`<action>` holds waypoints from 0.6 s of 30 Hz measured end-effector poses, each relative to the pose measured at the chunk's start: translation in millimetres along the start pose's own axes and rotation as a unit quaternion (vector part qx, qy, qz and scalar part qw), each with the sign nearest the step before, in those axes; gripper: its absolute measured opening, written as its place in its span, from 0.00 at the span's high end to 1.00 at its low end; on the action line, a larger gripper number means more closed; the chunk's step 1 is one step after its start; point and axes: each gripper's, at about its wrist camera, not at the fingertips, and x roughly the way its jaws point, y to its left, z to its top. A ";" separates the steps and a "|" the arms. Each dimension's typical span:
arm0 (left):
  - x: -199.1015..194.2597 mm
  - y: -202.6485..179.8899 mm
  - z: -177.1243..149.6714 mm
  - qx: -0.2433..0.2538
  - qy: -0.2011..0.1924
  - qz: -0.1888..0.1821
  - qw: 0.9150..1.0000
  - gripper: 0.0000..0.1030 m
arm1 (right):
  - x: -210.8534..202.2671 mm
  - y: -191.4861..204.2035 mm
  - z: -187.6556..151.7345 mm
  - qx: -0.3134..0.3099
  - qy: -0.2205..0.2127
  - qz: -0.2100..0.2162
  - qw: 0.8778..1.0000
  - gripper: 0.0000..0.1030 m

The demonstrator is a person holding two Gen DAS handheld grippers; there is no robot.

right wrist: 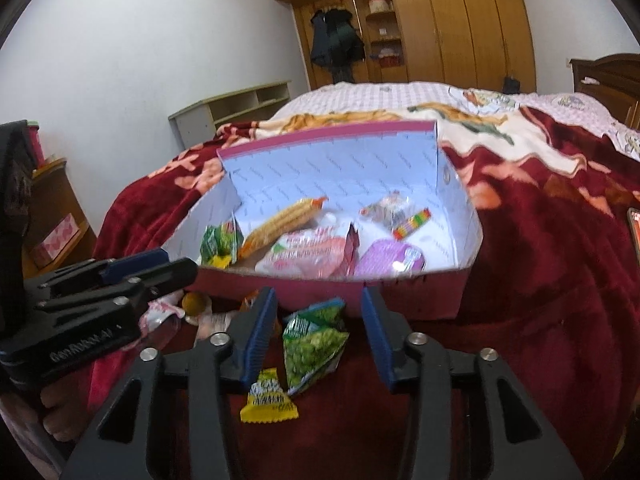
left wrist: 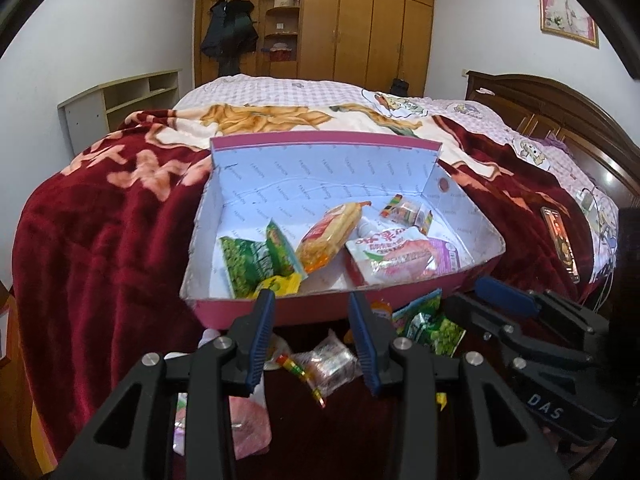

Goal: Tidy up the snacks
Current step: 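Grasp the pink juice pouch with the left tool while the right grasps the green pea bag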

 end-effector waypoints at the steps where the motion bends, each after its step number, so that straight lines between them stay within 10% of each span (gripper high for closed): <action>1: -1.6 1.1 -0.8 -0.001 0.000 0.000 1.000 0.61 | 1.8 0.1 -1.1 -0.001 0.005 -0.001 1.000 0.55; 18: -13.4 12.9 -12.7 -0.003 0.010 0.001 1.000 0.52 | 29.3 -4.1 -15.2 0.013 0.075 0.013 0.997 0.51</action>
